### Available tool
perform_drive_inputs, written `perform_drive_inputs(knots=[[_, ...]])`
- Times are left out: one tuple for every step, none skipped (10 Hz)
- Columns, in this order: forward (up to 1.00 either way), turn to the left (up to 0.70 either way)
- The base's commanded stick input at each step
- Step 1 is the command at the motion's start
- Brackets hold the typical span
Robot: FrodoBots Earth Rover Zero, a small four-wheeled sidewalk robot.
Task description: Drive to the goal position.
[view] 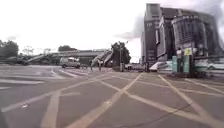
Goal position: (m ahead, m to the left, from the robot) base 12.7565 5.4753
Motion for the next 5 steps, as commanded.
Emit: perform_drive_inputs(knots=[[0.45,0.00],[0.45,0.00],[0.45,0.00],[0.45,0.00],[0.45,0.00]])
